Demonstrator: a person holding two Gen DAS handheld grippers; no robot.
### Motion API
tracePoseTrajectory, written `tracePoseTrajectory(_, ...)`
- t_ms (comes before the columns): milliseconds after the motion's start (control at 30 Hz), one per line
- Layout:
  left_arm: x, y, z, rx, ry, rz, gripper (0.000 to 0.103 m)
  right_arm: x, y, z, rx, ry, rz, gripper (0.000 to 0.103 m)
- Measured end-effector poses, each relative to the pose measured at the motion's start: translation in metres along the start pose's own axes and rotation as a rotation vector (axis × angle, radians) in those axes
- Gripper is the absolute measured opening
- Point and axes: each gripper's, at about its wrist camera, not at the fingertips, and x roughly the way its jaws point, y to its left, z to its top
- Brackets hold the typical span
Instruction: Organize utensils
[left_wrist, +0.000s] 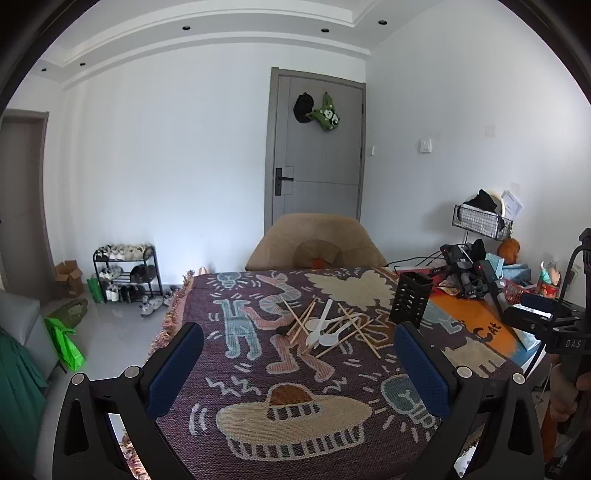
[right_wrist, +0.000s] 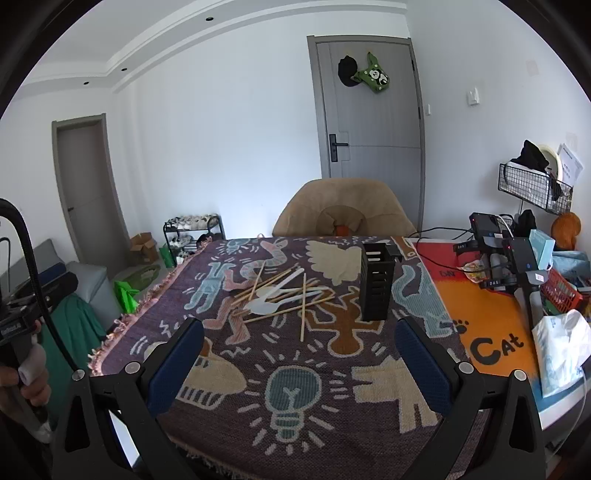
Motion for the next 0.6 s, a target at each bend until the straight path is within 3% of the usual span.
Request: tracePoseTrajectory(600,-0.0004,-0.0039,-0.004,0.012,-0.013,-0.004,0.102,-0.002,-0.0028,-0.0005,0.005,-0.001,0.0,0.103)
